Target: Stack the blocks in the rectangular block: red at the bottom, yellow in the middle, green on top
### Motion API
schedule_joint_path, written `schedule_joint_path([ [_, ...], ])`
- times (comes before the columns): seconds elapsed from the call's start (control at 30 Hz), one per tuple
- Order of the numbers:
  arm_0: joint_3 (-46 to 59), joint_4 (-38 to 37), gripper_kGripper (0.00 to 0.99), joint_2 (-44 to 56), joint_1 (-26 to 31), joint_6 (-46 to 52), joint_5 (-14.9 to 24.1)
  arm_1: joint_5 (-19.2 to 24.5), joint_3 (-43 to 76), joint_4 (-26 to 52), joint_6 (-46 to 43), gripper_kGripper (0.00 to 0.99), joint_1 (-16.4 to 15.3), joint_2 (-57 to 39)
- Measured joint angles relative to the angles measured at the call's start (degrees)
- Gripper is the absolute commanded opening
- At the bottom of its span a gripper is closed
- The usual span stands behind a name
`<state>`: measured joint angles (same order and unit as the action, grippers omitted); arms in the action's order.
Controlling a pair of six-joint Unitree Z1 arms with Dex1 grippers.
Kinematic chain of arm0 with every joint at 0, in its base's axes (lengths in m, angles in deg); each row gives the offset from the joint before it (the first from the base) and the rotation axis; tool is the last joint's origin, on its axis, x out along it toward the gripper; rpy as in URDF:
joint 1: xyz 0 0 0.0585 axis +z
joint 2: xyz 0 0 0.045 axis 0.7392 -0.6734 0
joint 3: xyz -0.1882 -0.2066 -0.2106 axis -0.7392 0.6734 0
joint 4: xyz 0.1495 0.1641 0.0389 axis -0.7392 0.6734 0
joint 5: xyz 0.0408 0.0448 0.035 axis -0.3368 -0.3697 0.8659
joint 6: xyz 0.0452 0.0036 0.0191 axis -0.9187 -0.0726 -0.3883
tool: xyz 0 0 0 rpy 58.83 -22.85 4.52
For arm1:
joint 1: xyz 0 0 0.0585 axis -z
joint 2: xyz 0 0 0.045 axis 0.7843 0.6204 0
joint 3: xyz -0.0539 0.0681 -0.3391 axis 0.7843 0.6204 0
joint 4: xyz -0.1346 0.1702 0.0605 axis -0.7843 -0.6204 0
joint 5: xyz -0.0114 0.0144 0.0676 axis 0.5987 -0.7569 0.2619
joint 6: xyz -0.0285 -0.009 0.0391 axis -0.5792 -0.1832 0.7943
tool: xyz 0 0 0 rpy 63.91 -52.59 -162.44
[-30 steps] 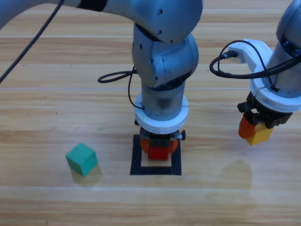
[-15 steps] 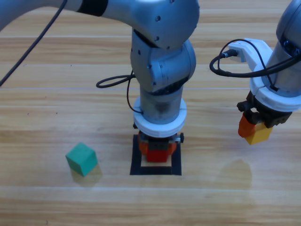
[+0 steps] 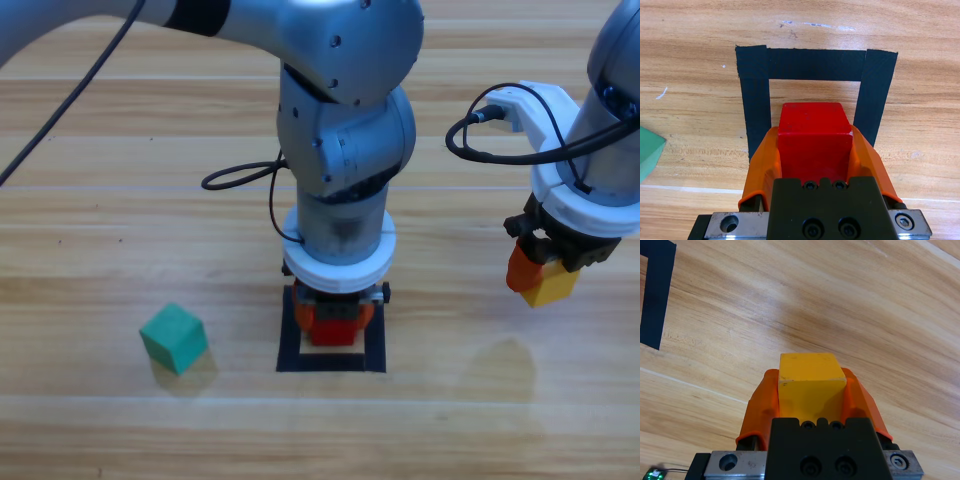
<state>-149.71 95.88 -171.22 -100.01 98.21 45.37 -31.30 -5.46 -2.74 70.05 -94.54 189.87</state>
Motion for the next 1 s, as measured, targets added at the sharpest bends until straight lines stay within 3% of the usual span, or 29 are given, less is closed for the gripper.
schedule_joint_path([
  [0.53,0.62,-1.02,0.169,0.00,0.00,0.53,0.00,0.00,0.00,0.00,0.00,0.026,0.00,0.00],
  [0.87,0.70,-1.93,0.472,0.00,-0.02,1.28,0.00,0.00,0.00,0.00,0.00,0.026,0.00,0.00],
  [1.0,0.91,-2.02,0.491,0.00,-0.02,1.38,0.00,0.00,0.00,0.00,0.00,0.026,0.00,0.00],
])
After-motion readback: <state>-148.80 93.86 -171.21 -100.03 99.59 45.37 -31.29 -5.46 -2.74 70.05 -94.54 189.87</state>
